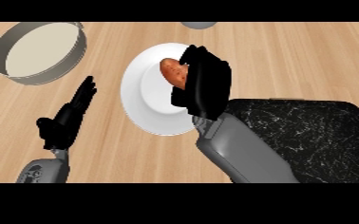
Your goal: Pick the sweet potato from the tray and place it in the plate
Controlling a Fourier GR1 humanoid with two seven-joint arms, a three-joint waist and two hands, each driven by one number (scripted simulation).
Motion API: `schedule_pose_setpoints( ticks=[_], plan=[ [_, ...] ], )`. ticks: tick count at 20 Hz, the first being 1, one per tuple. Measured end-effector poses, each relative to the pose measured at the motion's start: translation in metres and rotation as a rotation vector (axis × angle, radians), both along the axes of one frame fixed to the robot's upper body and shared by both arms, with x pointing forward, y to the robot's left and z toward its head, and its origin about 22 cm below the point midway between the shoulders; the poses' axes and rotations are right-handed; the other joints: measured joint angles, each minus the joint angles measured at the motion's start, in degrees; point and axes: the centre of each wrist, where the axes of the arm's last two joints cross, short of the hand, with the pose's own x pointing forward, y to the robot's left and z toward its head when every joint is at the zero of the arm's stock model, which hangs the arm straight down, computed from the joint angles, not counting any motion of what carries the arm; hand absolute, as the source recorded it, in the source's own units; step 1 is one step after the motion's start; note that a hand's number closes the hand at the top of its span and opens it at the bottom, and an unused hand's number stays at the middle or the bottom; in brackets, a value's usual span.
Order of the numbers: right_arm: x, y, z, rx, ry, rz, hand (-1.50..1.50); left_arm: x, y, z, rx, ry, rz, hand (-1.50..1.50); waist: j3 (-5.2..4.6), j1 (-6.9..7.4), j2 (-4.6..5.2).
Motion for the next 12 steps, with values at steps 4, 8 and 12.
schedule_pose_setpoints(
  ticks=[4, 8, 12],
  plan=[
    [0.021, 0.001, -0.01, 0.034, 0.024, -0.048, -1.5, 0.0, -0.004, -0.002, -0.004, 0.004, -0.008, 0.0, 0.0, 0.36, -0.01],
    [0.037, -0.003, -0.02, 0.108, 0.044, -0.081, -1.5, 0.003, -0.006, -0.001, -0.003, 0.001, -0.011, 0.0, 0.02, 0.52, 0.06],
    [0.043, -0.003, -0.02, 0.212, -0.041, -0.087, -1.5, 0.003, -0.007, -0.003, -0.007, 0.008, -0.006, 0.0, 0.03, 0.27, -0.12]
  ],
)
